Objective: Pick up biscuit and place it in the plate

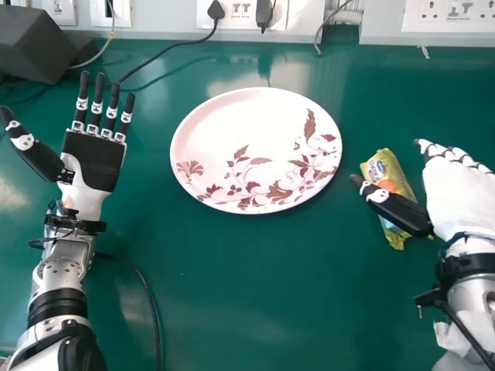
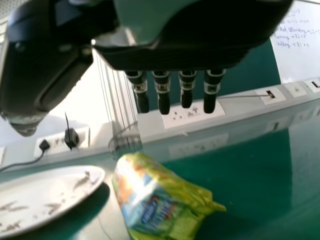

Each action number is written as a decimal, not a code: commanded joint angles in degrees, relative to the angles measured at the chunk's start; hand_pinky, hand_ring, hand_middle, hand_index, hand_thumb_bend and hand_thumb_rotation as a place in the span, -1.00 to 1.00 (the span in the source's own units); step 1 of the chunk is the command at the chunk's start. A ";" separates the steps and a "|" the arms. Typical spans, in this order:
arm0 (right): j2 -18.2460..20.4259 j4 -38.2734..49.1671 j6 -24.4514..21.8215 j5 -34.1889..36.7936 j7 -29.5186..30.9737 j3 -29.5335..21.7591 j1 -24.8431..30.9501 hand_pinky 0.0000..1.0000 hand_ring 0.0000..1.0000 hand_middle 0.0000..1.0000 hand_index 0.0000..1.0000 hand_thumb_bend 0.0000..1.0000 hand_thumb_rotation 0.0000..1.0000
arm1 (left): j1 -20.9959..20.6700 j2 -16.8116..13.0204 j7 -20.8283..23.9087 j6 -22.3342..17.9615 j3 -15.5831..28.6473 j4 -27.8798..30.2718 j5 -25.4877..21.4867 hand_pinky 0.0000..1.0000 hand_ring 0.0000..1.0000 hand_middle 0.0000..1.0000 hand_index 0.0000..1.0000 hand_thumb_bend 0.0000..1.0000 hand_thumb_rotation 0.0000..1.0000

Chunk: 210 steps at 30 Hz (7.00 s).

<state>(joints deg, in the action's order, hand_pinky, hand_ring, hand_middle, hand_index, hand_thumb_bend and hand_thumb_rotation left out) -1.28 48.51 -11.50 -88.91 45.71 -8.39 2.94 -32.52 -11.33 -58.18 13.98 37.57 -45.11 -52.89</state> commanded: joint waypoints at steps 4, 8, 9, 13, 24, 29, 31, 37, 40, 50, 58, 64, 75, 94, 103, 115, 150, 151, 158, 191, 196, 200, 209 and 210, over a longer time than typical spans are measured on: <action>-0.81 -1.09 -0.96 -0.93 1.23 -0.43 -0.99 0.85 1.00 0.99 1.00 1.00 0.40 | 4.35 3.35 -0.89 1.02 0.64 -2.75 -0.67 0.91 0.80 0.91 0.95 1.00 0.25; -1.68 -1.95 -1.18 -1.56 2.06 -0.52 -1.29 0.86 1.00 0.99 1.00 1.00 0.39 | 4.45 3.39 -0.57 1.06 0.64 -2.57 -0.63 0.91 0.79 0.91 0.94 1.00 0.23; -1.90 -2.16 -1.25 -1.74 2.42 -0.55 -1.41 0.84 1.00 0.99 1.00 1.00 0.39 | 4.51 3.46 -0.18 1.01 0.65 -2.35 -0.60 0.90 0.78 0.91 0.94 1.00 0.24; -2.16 -2.96 -1.81 -2.45 4.00 -0.61 -2.04 0.78 0.96 0.98 1.00 1.00 0.36 | 4.40 3.10 -1.01 0.79 0.61 -2.95 -0.40 0.93 0.77 0.88 0.91 1.00 0.24; -2.88 -5.81 -3.20 -2.70 4.39 -0.86 -2.38 0.82 0.99 1.00 1.00 1.00 0.35 | 4.85 3.75 -0.03 0.58 0.82 -1.83 -0.67 0.96 0.76 0.86 0.87 1.00 0.23; -3.79 -7.70 -4.04 -2.61 4.12 -0.77 -2.25 0.91 1.00 1.00 1.00 1.00 0.38 | 4.72 3.57 -1.11 -0.40 0.71 -2.74 -0.20 0.96 0.75 0.86 0.86 1.00 0.26; -4.20 -8.52 -4.26 -2.46 3.74 -0.78 -2.15 0.93 1.00 1.00 1.00 1.00 0.37 | 4.67 3.57 -1.45 -0.43 0.75 -2.96 -0.32 0.93 0.74 0.86 0.86 1.00 0.29; -5.24 -11.00 -5.41 -1.44 1.90 -0.57 -2.03 0.93 1.00 1.00 1.00 1.00 0.38 | 4.88 3.55 -0.88 0.32 0.83 -2.60 -0.66 0.89 0.72 0.85 0.84 1.00 0.27; -5.99 -12.18 -5.90 -1.01 1.26 -0.41 -2.07 0.93 1.00 1.00 1.00 1.00 0.38 | 4.87 3.49 -1.41 0.31 0.81 -2.75 -0.68 0.87 0.71 0.84 0.84 1.00 0.27; -8.35 -15.44 -7.55 -0.59 1.10 0.40 -2.87 0.91 1.00 1.00 1.00 1.00 0.41 | 5.21 4.01 -0.74 0.76 0.90 -1.70 -1.04 0.88 0.72 0.85 0.87 1.00 0.30; -9.38 -16.82 -8.33 0.25 0.63 1.81 -3.48 0.90 1.00 1.00 1.00 1.00 0.39 | 5.68 4.56 -0.59 1.31 0.85 -0.73 -1.42 0.88 0.72 0.85 0.87 1.00 0.25; -9.83 -18.90 -9.23 0.89 -1.73 3.37 -4.11 0.88 1.00 1.00 1.00 1.00 0.37 | 5.90 4.39 -0.73 0.88 0.49 -1.07 -1.66 0.90 0.72 0.84 0.86 1.00 0.22; -10.55 -21.86 -10.97 0.66 -4.87 6.27 -5.57 0.85 0.99 0.99 1.00 1.00 0.38 | 6.26 4.60 -0.09 0.88 0.40 -0.42 -1.83 0.88 0.71 0.82 0.86 1.00 0.24; -12.16 -22.18 -11.92 1.22 -6.02 8.29 -6.56 0.17 0.52 0.68 0.92 0.29 -0.57 | 3.93 2.41 -0.68 8.63 2.17 -4.65 -4.73 0.84 0.71 0.83 0.87 1.00 0.24; -12.48 -21.55 -12.18 2.15 -6.86 8.19 -5.92 -0.04 0.19 0.09 0.71 0.07 -0.98 | 3.07 2.33 2.77 14.35 4.85 -5.69 -7.72 0.84 0.71 0.82 0.87 1.00 0.22; -12.94 -20.38 -12.34 2.29 -6.66 8.26 -5.36 -0.24 -0.17 0.06 0.57 -0.01 -1.00 | 3.35 1.38 5.18 20.65 6.36 -5.83 -9.80 0.87 0.71 0.82 0.88 1.00 0.25; -12.13 -15.00 -13.01 1.26 -4.43 6.65 -4.01 -0.68 -0.17 -0.03 -0.01 0.00 -1.00 | 4.71 2.05 9.65 17.68 5.57 -1.11 -7.98 0.92 0.72 0.82 0.88 1.00 0.24; -12.11 -14.67 -12.99 1.21 -4.16 6.53 -4.02 -0.68 -0.17 -0.03 -0.01 0.00 -1.00 | 4.70 2.04 9.81 17.71 5.58 -1.10 -7.97 0.92 0.72 0.82 0.88 1.00 0.24; -12.08 -12.29 -12.44 0.31 -2.20 5.87 -4.17 -0.71 -0.53 -0.05 -0.01 0.03 -1.00 | 4.58 1.69 8.86 17.70 5.33 -1.63 -7.60 0.84 0.69 0.82 0.87 1.00 0.25; -11.76 -6.46 -9.80 -1.85 4.20 2.34 -6.10 -0.92 -0.81 -0.05 -0.01 0.03 -1.00 | 3.83 1.93 9.07 17.69 4.95 -2.40 -7.55 0.88 0.71 0.84 0.85 1.00 0.22; -11.80 -6.01 -9.08 -2.41 5.04 1.96 -6.46 -0.92 -0.81 -0.05 -0.01 0.03 -1.00 | 3.73 2.20 9.95 17.57 5.16 -2.16 -7.43 0.88 0.73 0.84 0.84 1.00 0.24; -11.82 -5.25 -8.28 -2.70 5.71 1.65 -6.79 -0.91 -0.81 -0.05 -0.01 0.03 -1.00 | 3.66 2.22 9.75 17.42 5.16 -2.33 -7.33 0.86 0.73 0.83 0.85 1.00 0.25; -11.75 -3.82 -6.57 -3.37 7.45 0.97 -7.88 -0.92 -0.83 -0.05 -0.01 0.03 -1.00 | 3.31 2.04 8.56 17.31 5.11 -3.25 -7.14 0.84 0.71 0.82 0.88 1.00 0.28; -11.70 -3.70 -6.38 -3.68 7.72 0.95 -8.04 -0.93 -0.83 -0.05 -0.01 0.03 -1.00 | 3.27 2.00 8.50 17.28 5.09 -3.35 -7.09 0.85 0.71 0.82 0.88 1.00 0.30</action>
<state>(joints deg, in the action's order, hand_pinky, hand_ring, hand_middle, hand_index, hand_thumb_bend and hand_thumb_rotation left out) -13.20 43.62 -18.23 -92.03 53.13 -6.78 -4.20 -33.10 -11.51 -49.16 31.45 43.29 -45.42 -61.32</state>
